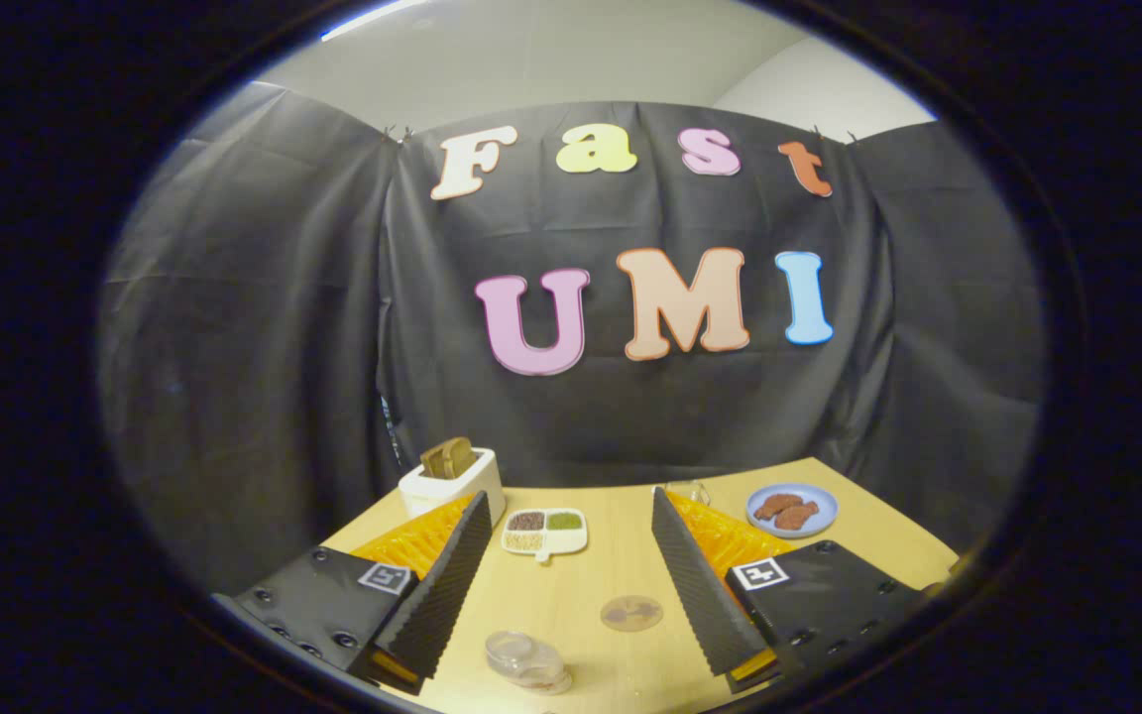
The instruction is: Take the bottle from table, then pour the juice into the cup, finally place the bottle on the coaster
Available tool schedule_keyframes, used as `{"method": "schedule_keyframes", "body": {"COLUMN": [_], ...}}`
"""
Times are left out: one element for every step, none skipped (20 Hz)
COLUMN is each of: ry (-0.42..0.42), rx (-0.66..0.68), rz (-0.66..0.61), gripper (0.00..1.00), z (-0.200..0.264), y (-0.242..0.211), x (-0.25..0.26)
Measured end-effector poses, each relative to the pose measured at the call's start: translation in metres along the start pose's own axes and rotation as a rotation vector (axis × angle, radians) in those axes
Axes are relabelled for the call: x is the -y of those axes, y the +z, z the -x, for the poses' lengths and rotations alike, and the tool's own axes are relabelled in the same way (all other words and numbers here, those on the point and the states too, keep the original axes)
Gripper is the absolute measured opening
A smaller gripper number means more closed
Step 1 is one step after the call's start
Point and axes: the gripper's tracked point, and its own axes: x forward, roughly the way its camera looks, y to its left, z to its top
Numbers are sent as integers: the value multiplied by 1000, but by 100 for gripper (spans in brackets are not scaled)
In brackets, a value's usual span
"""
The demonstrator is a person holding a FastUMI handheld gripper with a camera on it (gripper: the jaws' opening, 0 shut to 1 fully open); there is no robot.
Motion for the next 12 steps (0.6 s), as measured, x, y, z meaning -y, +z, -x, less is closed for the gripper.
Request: {"method": "schedule_keyframes", "body": {"ry": [-6,-8,-9,-10,-12,-12,-12,-8,-3,5,14,24], "rx": [-23,-45,-66,-87,-108,-130,-151,-171,-188,-205,-218,-231], "rz": [2,3,3,0,-1,2,5,6,6,2,-5,-13], "gripper": [100,100,100,100,100,100,100,100,100,100,100,100], "z": [1,2,2,2,2,3,3,4,5,6,6,8], "y": [-12,-23,-34,-43,-55,-64,-75,-85,-95,-102,-110,-115], "x": [2,3,3,2,3,2,2,1,0,-2,-5,-8]}}
